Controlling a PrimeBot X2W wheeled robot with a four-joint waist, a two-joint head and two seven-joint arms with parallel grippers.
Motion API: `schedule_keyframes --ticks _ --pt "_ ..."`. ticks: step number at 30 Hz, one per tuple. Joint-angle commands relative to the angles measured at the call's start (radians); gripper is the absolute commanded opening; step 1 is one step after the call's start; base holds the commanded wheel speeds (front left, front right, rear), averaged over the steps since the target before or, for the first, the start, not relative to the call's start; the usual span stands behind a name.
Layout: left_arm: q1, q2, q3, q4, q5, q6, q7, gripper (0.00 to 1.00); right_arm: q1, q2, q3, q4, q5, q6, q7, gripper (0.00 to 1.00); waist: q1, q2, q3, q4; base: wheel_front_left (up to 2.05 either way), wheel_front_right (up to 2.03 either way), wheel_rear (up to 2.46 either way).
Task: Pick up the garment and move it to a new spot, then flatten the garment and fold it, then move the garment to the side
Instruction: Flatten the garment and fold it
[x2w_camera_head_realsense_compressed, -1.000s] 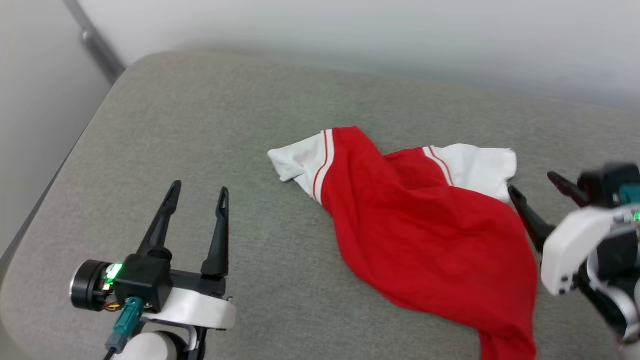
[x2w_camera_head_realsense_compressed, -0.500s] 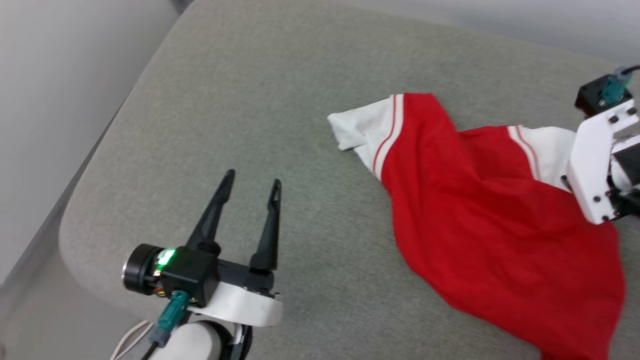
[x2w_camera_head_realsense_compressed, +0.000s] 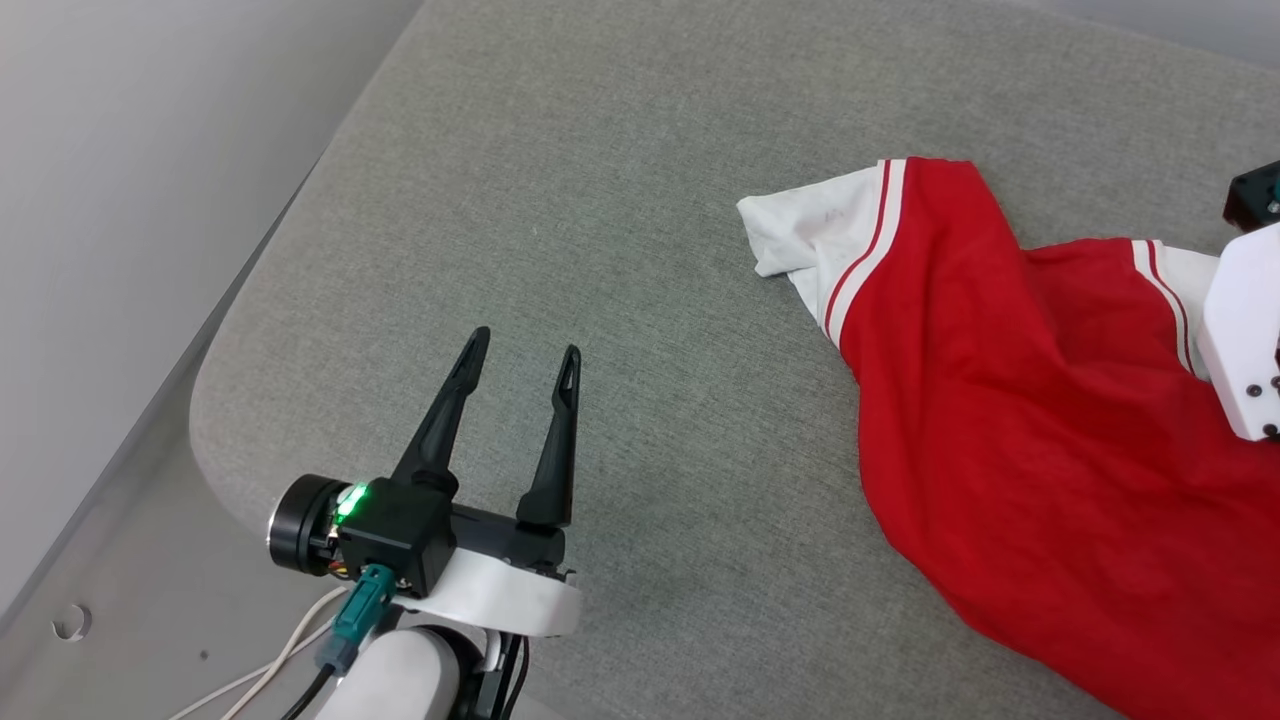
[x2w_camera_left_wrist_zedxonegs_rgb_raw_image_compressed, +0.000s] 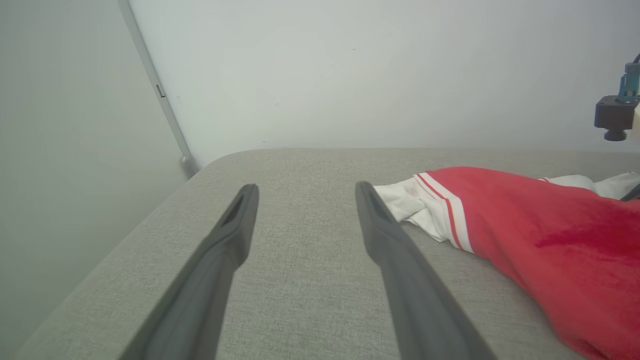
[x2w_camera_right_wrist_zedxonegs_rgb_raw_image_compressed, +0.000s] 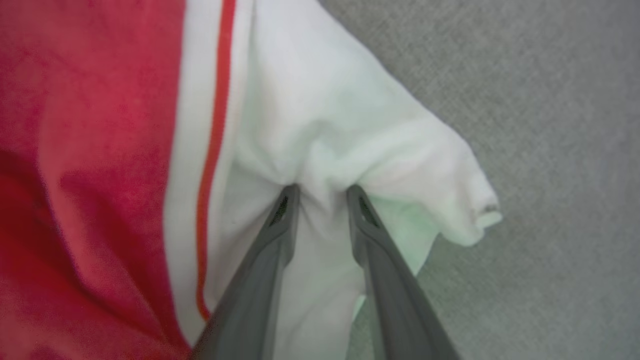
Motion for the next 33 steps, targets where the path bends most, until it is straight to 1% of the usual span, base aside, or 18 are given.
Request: schedule_keyframes --ticks 1,7,8,12,18,22,28,30,31,32,33 --pt "0.002 -0.004 0.012 0.003 0.011 -0.007 -0.003 1.00 0.105 -0.006 0.029 0.080 -0.006 -0.002 0.005 0.00 0.0001 0.0000 -0.010 -0.017 0.00 0.00 0.00" --pt "0.013 -0.002 0.045 0.014 0.034 -0.024 -0.003 1.00 0.104 -0.034 0.001 0.083 -0.001 -0.002 -0.067 0.00 0.0001 0.0000 -0.061 -0.090 0.00 0.00 0.00" --pt "0.013 -0.002 0.045 0.014 0.034 -0.024 -0.003 1.00 0.104 -0.034 0.001 0.083 -0.001 -0.002 -0.067 0.00 0.0001 0.0000 -0.061 -0.090 0.00 0.00 0.00" --pt "0.027 0.008 0.066 0.019 0.045 -0.031 -0.003 1.00 0.117 -0.045 -0.029 0.079 -0.006 -0.002 -0.118 0.00 0.0001 0.0000 -0.100 -0.151 0.00 0.00 0.00" --pt "0.043 0.023 0.086 0.023 0.053 -0.038 -0.003 1.00 0.169 -0.070 -0.100 0.078 -0.022 -0.002 -0.169 0.00 0.0001 0.0000 -0.140 -0.241 0.00 0.00 0.00" --pt "0.050 0.032 0.093 0.029 0.053 -0.038 -0.003 1.00 0.218 -0.083 -0.168 0.077 -0.048 -0.002 -0.195 0.00 0.0001 0.0000 -0.156 -0.298 0.00 0.00 0.00" --pt "0.046 0.037 0.094 0.034 0.050 -0.038 -0.003 1.00 0.312 -0.086 -0.288 0.093 -0.112 -0.002 -0.226 0.00 0.0001 0.0000 -0.159 -0.354 0.00 0.00 0.00" --pt "0.041 0.038 0.090 0.036 0.050 -0.039 -0.001 1.00 0.359 -0.082 -0.295 0.089 -0.141 -0.001 -0.231 0.00 0.0001 0.0000 -0.158 -0.366 0.00 0.00 0.00" --pt "0.038 0.039 0.090 0.037 0.051 -0.038 0.001 1.00 0.370 -0.073 -0.308 0.081 -0.144 -0.001 -0.244 0.20 0.0001 0.0000 -0.158 -0.371 0.00 0.00 0.00" --pt "0.036 0.040 0.091 0.038 0.049 -0.037 0.001 1.00 0.372 -0.061 -0.335 0.076 -0.147 -0.001 -0.260 0.84 0.0001 0.0000 -0.159 -0.377 0.00 0.00 0.00" --pt "0.037 0.042 0.092 0.039 0.048 -0.036 0.001 1.00 0.378 -0.047 -0.352 0.071 -0.149 -0.001 -0.279 1.00 0.0001 0.0000 -0.161 -0.383 0.00 0.00 0.00"
